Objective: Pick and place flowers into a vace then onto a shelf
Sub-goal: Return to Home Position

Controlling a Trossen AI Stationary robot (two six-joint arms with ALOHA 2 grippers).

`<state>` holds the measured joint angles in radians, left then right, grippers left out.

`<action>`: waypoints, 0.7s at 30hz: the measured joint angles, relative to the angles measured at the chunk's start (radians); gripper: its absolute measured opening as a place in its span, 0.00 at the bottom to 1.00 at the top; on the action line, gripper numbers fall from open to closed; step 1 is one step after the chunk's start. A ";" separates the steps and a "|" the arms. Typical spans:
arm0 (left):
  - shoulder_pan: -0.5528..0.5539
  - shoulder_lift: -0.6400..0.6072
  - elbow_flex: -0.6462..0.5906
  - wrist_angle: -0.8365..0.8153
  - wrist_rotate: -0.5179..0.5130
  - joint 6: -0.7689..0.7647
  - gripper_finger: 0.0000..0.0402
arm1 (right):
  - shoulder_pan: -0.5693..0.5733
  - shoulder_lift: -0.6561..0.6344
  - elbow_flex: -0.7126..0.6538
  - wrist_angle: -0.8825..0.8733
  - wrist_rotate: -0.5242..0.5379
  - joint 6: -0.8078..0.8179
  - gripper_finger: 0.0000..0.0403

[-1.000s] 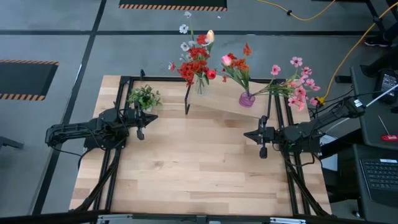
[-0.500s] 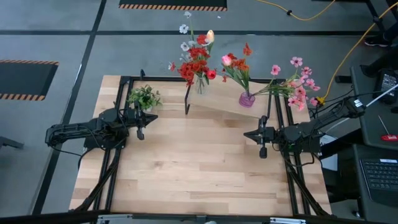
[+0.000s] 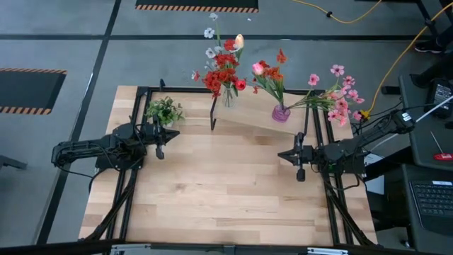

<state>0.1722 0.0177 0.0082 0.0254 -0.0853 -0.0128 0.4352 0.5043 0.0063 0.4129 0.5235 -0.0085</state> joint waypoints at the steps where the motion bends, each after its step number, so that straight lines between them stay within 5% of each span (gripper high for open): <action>1: 0.000 0.000 0.000 0.000 0.000 0.000 0.01 | 0.001 -0.010 0.000 -0.013 -0.009 0.001 0.05; 7: 0.000 0.000 0.000 0.000 0.000 0.000 0.01 | -0.092 -0.157 0.000 -0.145 -0.105 0.032 0.05; 14: 0.000 0.000 0.000 0.000 0.000 0.000 0.02 | -0.245 -0.326 0.000 -0.349 -0.425 -0.019 0.05; 21: 0.000 0.000 0.000 0.000 0.000 0.000 0.01 | -0.307 -0.378 0.001 -0.377 -0.486 0.021 0.05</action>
<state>0.1722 0.0177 0.0082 0.0252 -0.0849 -0.0129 0.1284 0.1265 0.0074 0.0357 0.0380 0.0128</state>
